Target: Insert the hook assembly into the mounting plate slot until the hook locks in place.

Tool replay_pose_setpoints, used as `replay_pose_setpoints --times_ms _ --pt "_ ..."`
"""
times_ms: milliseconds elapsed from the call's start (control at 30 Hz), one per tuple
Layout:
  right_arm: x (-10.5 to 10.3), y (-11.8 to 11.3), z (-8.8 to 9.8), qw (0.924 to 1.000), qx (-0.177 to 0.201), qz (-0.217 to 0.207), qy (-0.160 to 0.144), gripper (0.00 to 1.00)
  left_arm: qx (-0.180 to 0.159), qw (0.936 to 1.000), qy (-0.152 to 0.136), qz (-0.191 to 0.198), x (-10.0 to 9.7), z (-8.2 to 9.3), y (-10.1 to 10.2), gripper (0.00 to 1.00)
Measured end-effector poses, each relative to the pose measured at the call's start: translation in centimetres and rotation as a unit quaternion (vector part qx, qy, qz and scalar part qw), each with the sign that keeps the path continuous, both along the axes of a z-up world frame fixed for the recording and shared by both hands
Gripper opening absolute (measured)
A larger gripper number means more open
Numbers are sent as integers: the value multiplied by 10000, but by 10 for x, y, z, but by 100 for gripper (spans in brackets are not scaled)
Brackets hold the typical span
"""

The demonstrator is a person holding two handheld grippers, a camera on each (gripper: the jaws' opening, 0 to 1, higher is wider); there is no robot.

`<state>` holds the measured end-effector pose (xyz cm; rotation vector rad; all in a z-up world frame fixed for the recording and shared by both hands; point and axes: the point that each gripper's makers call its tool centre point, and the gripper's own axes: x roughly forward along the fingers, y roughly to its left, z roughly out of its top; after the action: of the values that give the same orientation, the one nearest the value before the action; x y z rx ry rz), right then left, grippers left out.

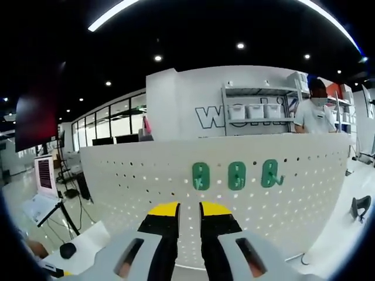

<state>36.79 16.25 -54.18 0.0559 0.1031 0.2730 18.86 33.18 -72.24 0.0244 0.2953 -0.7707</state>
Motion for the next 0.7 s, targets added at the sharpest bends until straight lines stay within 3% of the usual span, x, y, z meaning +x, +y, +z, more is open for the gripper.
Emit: replay_pose_setpoints --times_ms 433,700 --pt "-23 -1 -12 9998 85 180 -1 18 65 9999 75 -135 8 -4 -15 58" --pt "-43 -3 -20 9992 89 395 10 25 303 9993 163 -167 12 -11 -19 56"
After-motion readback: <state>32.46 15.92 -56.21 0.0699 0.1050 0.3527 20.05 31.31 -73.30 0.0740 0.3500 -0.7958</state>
